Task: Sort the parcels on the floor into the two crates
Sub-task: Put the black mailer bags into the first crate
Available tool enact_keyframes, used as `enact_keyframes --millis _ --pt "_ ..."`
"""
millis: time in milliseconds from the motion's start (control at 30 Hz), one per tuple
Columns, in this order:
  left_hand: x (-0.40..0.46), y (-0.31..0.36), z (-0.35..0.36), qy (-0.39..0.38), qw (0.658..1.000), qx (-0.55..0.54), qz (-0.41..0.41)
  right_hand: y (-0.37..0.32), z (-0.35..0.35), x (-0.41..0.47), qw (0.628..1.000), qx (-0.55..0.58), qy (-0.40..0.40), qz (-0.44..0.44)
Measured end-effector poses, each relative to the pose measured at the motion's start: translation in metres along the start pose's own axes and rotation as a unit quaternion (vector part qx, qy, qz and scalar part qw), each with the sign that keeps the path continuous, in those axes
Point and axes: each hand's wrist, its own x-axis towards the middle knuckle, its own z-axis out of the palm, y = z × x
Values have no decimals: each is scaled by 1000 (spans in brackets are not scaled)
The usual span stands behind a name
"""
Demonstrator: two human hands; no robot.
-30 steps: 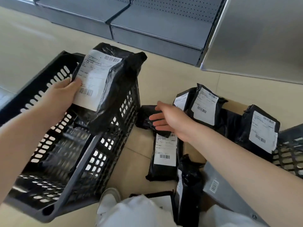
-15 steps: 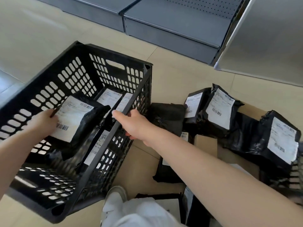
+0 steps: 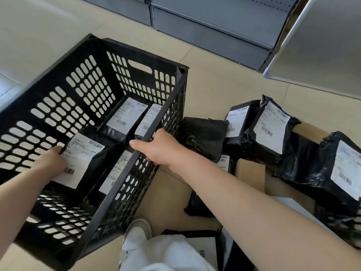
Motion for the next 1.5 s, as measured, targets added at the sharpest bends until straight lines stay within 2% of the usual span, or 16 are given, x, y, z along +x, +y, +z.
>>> enact_keyframes --millis 167,400,567,800,900,1000,1133,1500 --pt "-5 7 6 11 1000 29 1 4 4 6 1000 0 3 -26" --pt "-11 19 26 -61 996 -63 13 7 7 12 999 4 2 -37" --pt "-15 27 45 -98 994 3 55 11 4 13 999 9 1 -37" --pt "-23 30 56 -95 981 103 135 15 5 17 998 26 5 -48" --pt "-27 29 58 -115 972 136 151 16 6 17 998 31 6 -51" --pt "-30 31 61 -101 964 180 166 17 6 17 998 37 6 -51" --pt "-35 36 71 -75 968 184 154 17 5 15 998 43 6 -46" --pt "-38 40 66 -80 978 141 129 15 4 5 999 33 6 -42"
